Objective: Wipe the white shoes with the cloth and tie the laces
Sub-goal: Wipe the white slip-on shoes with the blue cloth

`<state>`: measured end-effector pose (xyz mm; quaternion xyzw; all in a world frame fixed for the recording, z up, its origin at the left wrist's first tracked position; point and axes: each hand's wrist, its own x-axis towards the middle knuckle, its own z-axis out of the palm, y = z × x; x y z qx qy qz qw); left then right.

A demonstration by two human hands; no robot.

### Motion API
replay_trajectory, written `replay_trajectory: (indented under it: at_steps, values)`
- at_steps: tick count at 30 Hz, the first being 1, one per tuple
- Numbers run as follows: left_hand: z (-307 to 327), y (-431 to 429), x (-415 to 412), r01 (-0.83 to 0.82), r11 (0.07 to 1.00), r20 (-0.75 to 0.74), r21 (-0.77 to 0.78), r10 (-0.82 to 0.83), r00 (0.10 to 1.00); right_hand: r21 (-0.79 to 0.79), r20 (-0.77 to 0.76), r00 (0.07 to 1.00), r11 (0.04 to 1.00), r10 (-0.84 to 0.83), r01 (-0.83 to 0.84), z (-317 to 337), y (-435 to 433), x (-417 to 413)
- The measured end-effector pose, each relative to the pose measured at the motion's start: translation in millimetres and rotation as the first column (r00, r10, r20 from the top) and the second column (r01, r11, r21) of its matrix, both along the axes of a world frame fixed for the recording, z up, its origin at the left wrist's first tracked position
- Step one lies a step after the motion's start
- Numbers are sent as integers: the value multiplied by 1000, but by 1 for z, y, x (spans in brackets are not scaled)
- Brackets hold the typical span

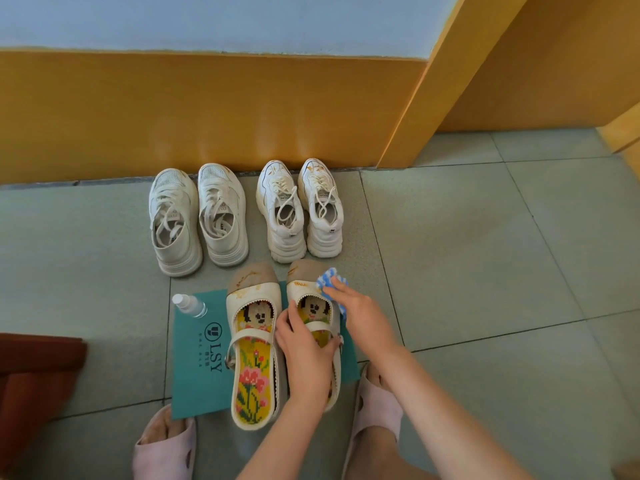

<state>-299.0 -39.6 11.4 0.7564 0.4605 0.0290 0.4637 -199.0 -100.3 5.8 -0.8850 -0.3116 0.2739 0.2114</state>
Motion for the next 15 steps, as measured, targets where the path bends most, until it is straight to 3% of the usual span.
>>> replay_trajectory:
  at_steps: [2,5,8,12,15]
  values:
    - [0,0,-1,1,1000,4,5,-1,1000,65,-140,985,992,-98,108,1,-11,-5]
    - [-1,0,-1,14,1000,-2,8,-14,1000,129,-427,859,922,-281,365,13,-19,4]
    - [0,1,-1,8,1000,0,-12,-8,1000,206,-415,837,859,-357,469,19,-15,23]
    - [1,1,0,-2,1000,10,-31,2,1000,164,-389,873,911,-294,379,10,-1,16]
    - [1,2,0,7,1000,6,-24,-7,1000,185,-410,852,885,-326,428,2,-4,-1]
